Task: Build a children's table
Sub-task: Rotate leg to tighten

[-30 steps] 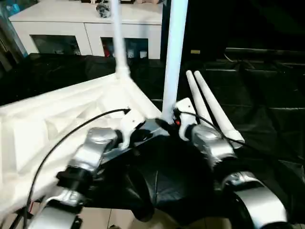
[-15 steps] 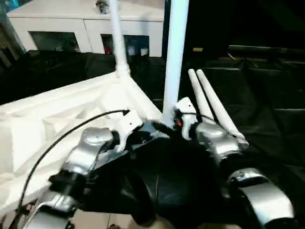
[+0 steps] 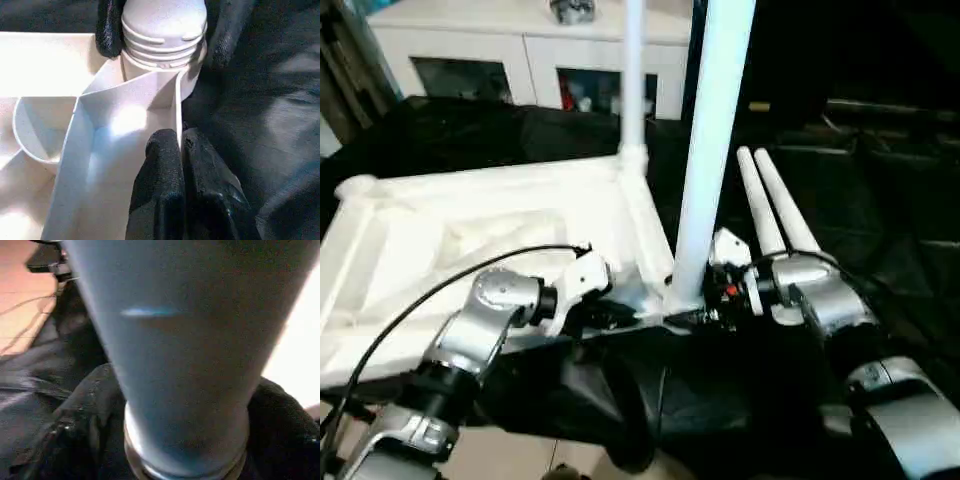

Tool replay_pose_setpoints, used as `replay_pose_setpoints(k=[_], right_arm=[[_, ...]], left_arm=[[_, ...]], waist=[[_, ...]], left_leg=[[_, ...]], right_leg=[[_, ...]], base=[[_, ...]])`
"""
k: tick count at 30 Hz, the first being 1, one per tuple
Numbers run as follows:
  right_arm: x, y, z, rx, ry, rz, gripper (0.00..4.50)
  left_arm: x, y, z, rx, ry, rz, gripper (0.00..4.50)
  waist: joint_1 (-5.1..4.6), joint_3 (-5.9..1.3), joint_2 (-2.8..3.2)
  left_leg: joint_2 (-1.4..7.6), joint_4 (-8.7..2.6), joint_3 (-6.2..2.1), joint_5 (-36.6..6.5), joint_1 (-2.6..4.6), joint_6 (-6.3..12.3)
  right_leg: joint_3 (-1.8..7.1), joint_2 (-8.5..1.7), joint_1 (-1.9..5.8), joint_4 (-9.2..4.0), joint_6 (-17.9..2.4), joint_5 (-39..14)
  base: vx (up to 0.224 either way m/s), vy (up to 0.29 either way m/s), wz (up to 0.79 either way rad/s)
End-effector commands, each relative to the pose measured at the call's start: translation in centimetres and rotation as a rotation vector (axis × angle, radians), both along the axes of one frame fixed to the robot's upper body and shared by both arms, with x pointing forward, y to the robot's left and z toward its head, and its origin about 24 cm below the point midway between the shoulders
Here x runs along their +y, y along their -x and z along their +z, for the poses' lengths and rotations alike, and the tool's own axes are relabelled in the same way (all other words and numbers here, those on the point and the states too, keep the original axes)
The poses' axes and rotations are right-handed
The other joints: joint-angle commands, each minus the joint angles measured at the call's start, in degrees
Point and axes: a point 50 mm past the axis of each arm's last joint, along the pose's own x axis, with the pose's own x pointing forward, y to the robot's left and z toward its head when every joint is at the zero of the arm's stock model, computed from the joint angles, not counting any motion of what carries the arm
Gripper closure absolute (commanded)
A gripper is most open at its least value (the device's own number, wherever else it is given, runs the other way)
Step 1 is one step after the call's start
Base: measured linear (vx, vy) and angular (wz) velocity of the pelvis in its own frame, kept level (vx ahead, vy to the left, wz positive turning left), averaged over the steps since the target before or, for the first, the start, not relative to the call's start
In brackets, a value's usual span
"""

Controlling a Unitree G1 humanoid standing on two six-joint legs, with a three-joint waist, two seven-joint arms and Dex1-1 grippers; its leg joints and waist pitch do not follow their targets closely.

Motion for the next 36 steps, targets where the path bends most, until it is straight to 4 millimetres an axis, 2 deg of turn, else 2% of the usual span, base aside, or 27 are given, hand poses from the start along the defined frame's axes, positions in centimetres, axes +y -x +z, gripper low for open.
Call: replay_pose_setpoints(k=[1, 3, 8, 10, 12, 13, 15, 17, 19, 20, 21, 25, 26, 27, 30, 32, 33, 34, 35, 36], right_arm=[[0.8, 0.5, -0.3, 0.023, 0.014, 0.064, 1.25], [1.0, 0.6, -0.6, 0.026, 0.008, 0.049, 1.53], [1.6, 0.9, -0.9, 0.045, -0.006, 0.038, 1.75], [2.3, 0.9, -1.4, 0.047, -0.016, -0.021, 1.76], [2.7, 0.8, -1.8, 0.043, -0.017, -0.075, 1.77], [3.2, 0.2, -2.2, 0.015, -0.003, -0.174, 1.77], [3.7, -0.4, -2.6, -0.005, 0.007, -0.285, 1.78], [4.8, -1.5, -3.1, -0.011, 0.009, -0.512, 1.78], [5.2, -1.8, -3.1, -0.007, 0.003, -0.565, 1.78], [5.9, -2.2, -3.0, 0.004, -0.009, -0.651, 1.78], [6.3, -2.4, -3.0, 0.009, -0.012, -0.694, 1.78], [7.7, -2.5, -2.7, 0.005, -0.042, -0.726, 1.78], [7.8, -2.5, -2.6, 0.001, -0.049, -0.736, 1.22], [8.1, -2.5, -2.6, 0.013, -0.066, -0.754, 1.08], [8.1, -2.6, -2.6, 0.007, -0.074, -0.764, 0.88], [7.9, -2.8, -2.4, -0.023, -0.071, -0.777, 0.72], [7.3, -3.2, -2.0, -0.061, -0.072, -0.800, 0.72], [6.6, -3.5, -1.6, -0.091, -0.079, -0.826, 0.72], [4.3, -4.3, -0.4, -0.133, -0.123, -0.884, 0.72], [4.3, -4.3, -0.4, -0.133, -0.123, -0.884, 0.72]], left_arm=[[-1.4, 0.1, 1.4, -0.054, 0.055, -0.078, 4.50], [-1.3, 0.0, 1.4, -0.062, 0.056, -0.063, 4.50], [-1.4, 0.0, 1.3, -0.069, 0.072, -0.038, 4.50], [-1.6, -0.4, 1.2, -0.089, 0.093, 0.026, 4.50], [-1.8, -0.7, 1.2, -0.095, 0.104, 0.066, 4.50], [-2.0, -1.2, 1.2, -0.115, 0.108, 0.124, 4.50], [-2.3, -1.8, 1.3, -0.134, 0.120, 0.183, 4.50], [-3.0, -3.0, 1.3, -0.163, 0.129, 0.293, 4.50], [-3.2, -3.2, 1.2, -0.165, 0.123, 0.319, 4.50], [-3.6, -3.8, 1.0, -0.169, 0.111, 0.377, 4.50], [-3.8, -4.2, 1.0, -0.175, 0.105, 0.412, 4.50], [-5.1, -4.8, 1.1, -0.196, 0.116, 0.462, 4.50], [-5.2, -4.8, 1.1, -0.202, 0.111, 0.455, 4.50], [-5.4, -4.8, 0.9, -0.216, 0.097, 0.437, 4.50], [-5.5, -4.7, 0.8, -0.218, 0.097, 0.420, 4.50], [-5.5, -4.6, 0.7, -0.224, 0.093, 0.408, 4.50], [-5.4, -4.6, 0.7, -0.235, 0.090, 0.395, 4.50], [-5.4, -4.6, 0.7, -0.249, 0.090, 0.384, 4.50], [-5.3, -4.5, 0.9, -0.275, 0.099, 0.383, 4.50], [-5.3, -4.5, 0.9, -0.275, 0.099, 0.383, 4.50]], waist=[[-0.14, -3.90, -0.23], [-0.19, -3.87, -0.20], [-0.17, -3.95, -0.34], [-0.20, -3.91, -0.25], [-0.43, -3.62, -0.36], [-0.52, -3.59, -0.83], [-1.25, -3.37, -0.61], [-2.00, -3.26, -0.42], [-2.32, -3.27, -0.47], [-2.27, -3.25, 0.00], [-2.48, -3.27, -0.24], [-2.33, -3.51, -0.23], [-2.21, -3.52, -0.14], [-2.22, -3.64, 0.12], [-2.03, -3.74, 0.12], [-1.94, -3.77, 0.07], [-1.91, -3.80, -0.35], [-1.79, -3.85, -0.20], [-1.69, -3.95, -0.62], [-1.44, -3.93, -0.48]], left_leg=[[1.51, -3.92, 0.11, -12.66, 0.68, 3.48], [1.45, -3.93, 0.11, -12.52, 0.69, 3.31], [1.41, -3.88, 0.08, -11.61, 0.57, 3.39], [1.44, -3.90, 0.10, -11.45, 0.56, 3.31], [1.25, -4.17, 0.00, -14.00, 0.79, 2.19], [1.26, -4.21, 0.00, -14.19, 0.74, 1.94], [1.06, -4.38, -0.26, -15.88, 0.85, 0.74], [0.75, -4.36, -0.35, -17.41, 1.24, -0.34], [0.72, -4.35, -0.55, -18.66, 1.18, -0.41], [0.72, -4.31, -0.53, -19.52, 1.40, -0.15], [0.66, -4.35, -0.54, -19.72, 1.37, -0.11], [0.79, -4.30, -0.46, -18.92, 1.39, 0.05], [0.82, -4.40, -0.48, -18.52, 1.09, 0.42], [0.84, -4.42, -0.45, -18.01, 0.90, 0.63], [0.81, -4.33, -0.31, -17.28, 0.97, 0.79], [0.89, -4.38, -0.28, -16.50, 0.80, 0.97], [0.91, -4.37, -0.20, -16.02, 0.74, 1.21], [0.94, -4.35, -0.25, -15.74, 0.77, 1.25], [0.93, -4.26, -0.12, -14.63, 0.72, 1.53], [0.97, -4.28, -0.13, -14.20, 0.83, 1.75]], right_leg=[[2.40, -3.31, 3.15, -4.11, -13.23, -13.99], [2.39, -3.26, 3.12, -4.13, -13.14, -14.19], [2.37, -3.28, 3.22, -4.05, -12.86, -13.76], [2.41, -3.27, 3.17, -4.03, -12.89, -13.40], [2.33, -3.33, 3.09, -4.61, -11.54, -18.44], [2.38, -3.44, 3.06, -4.72, -11.05, -19.52], [2.29, -3.54, 2.87, -5.17, -9.47, -24.46], [2.22, -3.42, 2.49, -5.62, -8.60, -27.30], [2.03, -3.58, 2.57, -5.96, -7.43, -29.72], [2.06, -3.56, 2.25, -6.28, -6.84, -30.51], [2.04, -3.42, 2.22, -6.31, -6.70, -30.53], [2.14, -3.41, 2.21, -6.09, -7.62, -26.98], [2.19, -3.46, 2.42, -5.87, -8.15, -25.43], [2.27, -3.46, 2.52, -5.73, -8.55, -23.65], [2.34, -3.44, 2.54, -5.47, -9.56, -21.27], [2.34, -3.38, 2.79, -5.17, -10.20, -19.35], [2.36, -3.41, 2.83, -5.14, -10.42, -18.63], [2.38, -3.50, 2.87, -5.04, -10.53, -18.38], [2.43, -3.49, 2.94, -4.95, -10.58, -17.48], [2.43, -3.44, 3.01, -4.98, -10.45, -16.97]], base=[[0.000, 0.000, 0.00], [0.000, 0.000, 0.00], [0.000, 0.000, 0.00], [0.000, 0.000, 0.00], [0.000, 0.000, 0.00], [0.000, 0.000, 0.00], [0.000, 0.000, 0.00], [0.000, 0.000, 0.00], [0.000, 0.000, 0.00], [0.000, 0.000, 0.00], [0.000, 0.000, 0.00], [0.000, 0.000, 0.00], [0.000, 0.000, 0.00], [0.000, 0.000, 0.00], [0.000, 0.000, 0.00], [0.000, 0.000, 0.00], [0.000, 0.000, 0.00], [0.000, 0.000, 0.00], [0.000, 0.000, 0.00], [0.000, 0.000, 0.00]])
